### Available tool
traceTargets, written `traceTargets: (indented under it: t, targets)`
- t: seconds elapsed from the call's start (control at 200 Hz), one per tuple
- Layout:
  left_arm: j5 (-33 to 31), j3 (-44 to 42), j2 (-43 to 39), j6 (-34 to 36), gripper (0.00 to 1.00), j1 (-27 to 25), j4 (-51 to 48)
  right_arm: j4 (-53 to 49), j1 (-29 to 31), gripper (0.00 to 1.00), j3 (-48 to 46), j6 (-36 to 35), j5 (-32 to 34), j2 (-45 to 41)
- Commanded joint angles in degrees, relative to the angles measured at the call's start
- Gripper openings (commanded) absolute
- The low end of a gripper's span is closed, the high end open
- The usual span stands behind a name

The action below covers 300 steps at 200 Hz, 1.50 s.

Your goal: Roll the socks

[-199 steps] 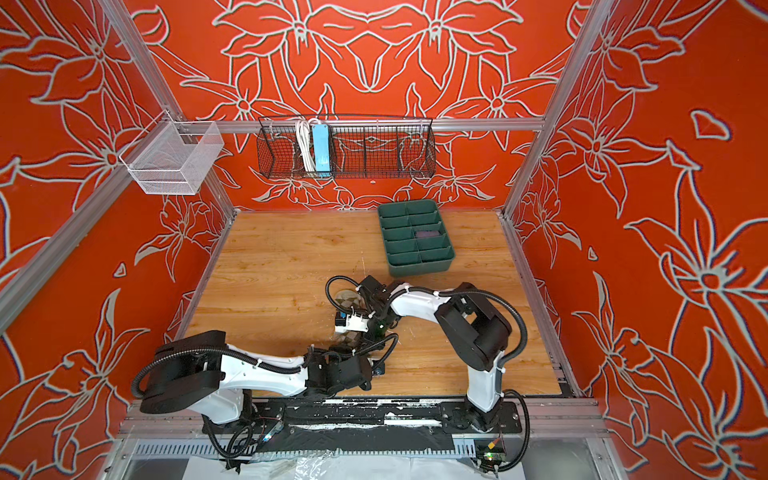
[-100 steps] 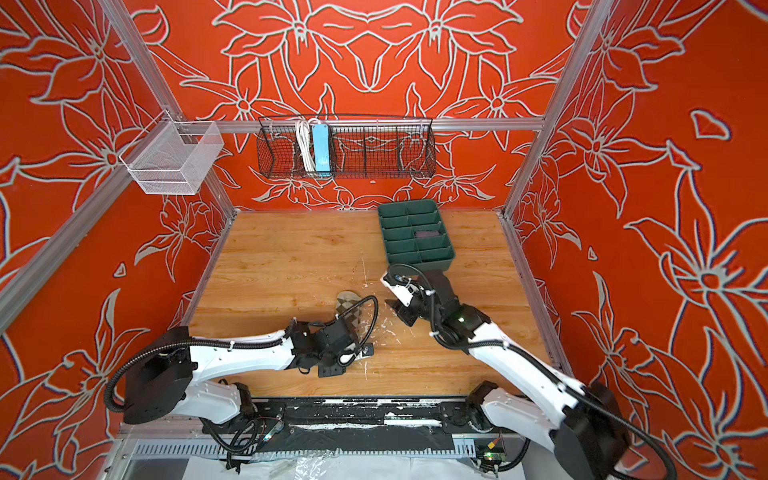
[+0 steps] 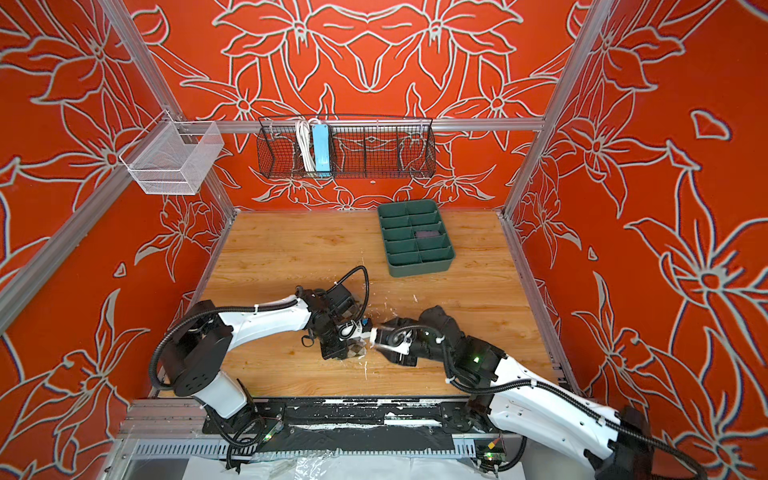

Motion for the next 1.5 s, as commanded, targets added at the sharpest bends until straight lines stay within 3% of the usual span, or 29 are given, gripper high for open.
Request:
traceTargets:
  t: [0.0,0.145,0.275,0.595,0.876,1.041,1.186,1.331,1.426,1.496]
  targets:
    - [3.45,1.61,2.33,0.76,0.0,0.67,-4.45,0.75,5.36,0.64,-1.01,-9.67,7.66,5.18]
    - [2.93,1.62,2.61,0.56,0.0,0.93,-4.22,13.11,9.56,0.66,-2.66,-12.43,12.24,16.55]
    - [2.73,1.28,2.14,0.35,0.0,1.02,-3.85,20.42,9.83,0.61,-1.32,-12.64,13.84,26.99]
    - [1.96,1.14,1.08,0.16,0.03,1.02,-3.28,18.9,9.85,0.45,6.68,-10.52,15.42,43.3]
    - [0.85,0.02,-5.17,0.08,0.2,1.02,-1.64,12.63,9.79,0.13,10.45,-6.97,16.33,47.35]
    - [-4.22,-2.18,-15.07,-0.44,0.36,1.01,1.73,0.31,9.51,0.01,15.1,-3.46,14.55,47.11]
    - [-18.29,-7.08,-29.98,-2.57,0.54,1.02,10.07,-9.35,8.76,0.0,18.06,-0.97,9.58,46.83]
    - [-31.44,-12.55,-48.88,-1.03,0.65,1.02,16.81,-14.65,7.45,0.0,19.75,0.57,2.58,46.96]
    - [-33.94,-13.84,-59.29,1.06,0.7,1.02,16.26,-13.21,6.41,0.07,19.41,1.99,-0.13,46.67]
    - [-30.47,-13.35,-64.81,2.84,0.74,1.02,12.47,-13.23,5.11,0.12,19.97,2.25,-3.63,46.85]
